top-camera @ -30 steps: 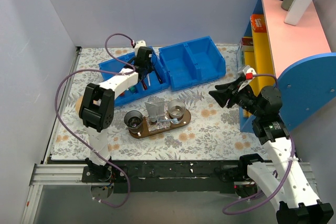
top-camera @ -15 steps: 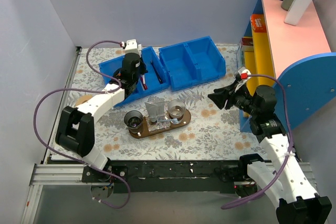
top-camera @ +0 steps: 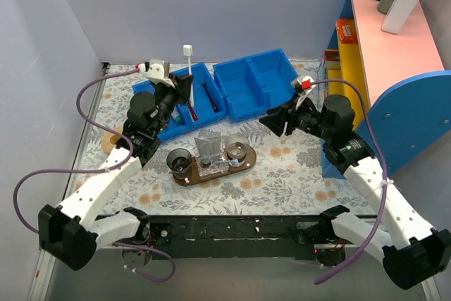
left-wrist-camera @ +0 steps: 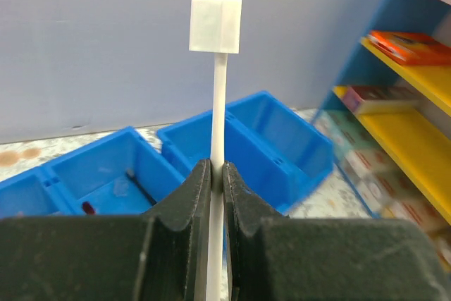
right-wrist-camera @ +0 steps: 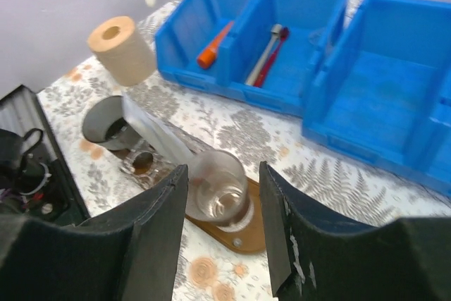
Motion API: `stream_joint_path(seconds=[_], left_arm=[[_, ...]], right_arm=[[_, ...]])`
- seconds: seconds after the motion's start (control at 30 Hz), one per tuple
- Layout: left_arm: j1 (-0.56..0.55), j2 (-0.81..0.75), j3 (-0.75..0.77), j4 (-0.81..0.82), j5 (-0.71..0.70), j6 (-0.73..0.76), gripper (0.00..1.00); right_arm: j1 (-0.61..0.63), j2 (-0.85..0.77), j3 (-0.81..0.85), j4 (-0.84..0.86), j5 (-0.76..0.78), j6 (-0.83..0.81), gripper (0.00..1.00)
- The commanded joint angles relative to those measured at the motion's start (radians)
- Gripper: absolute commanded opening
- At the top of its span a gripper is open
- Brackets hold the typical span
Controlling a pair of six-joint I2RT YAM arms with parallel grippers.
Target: Prepare toiletry sets of a toothbrush and toothpaste on the tray
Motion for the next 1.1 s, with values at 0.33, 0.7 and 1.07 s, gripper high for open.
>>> stream_joint_path(seconds=[0.33, 0.7, 1.07], left_arm=[[-0.192, -0.141, -0.148, 0.041, 0.172, 0.127, 0.0], [-0.33, -0.109, -0.148, 0.024, 0.12, 0.162, 0.0], [-0.371, -0.101, -0.15, 0.018, 0.085, 0.199, 0.0]], right_arm=[[0.114, 0.236, 0.412, -0.007, 0.055, 0.155, 0.56], [0.115, 0.328, 0.592, -0.153, 0.025, 0.172, 0.54], [0.18, 0.32, 0.56, -0.109, 0.045, 0.212, 0.52]])
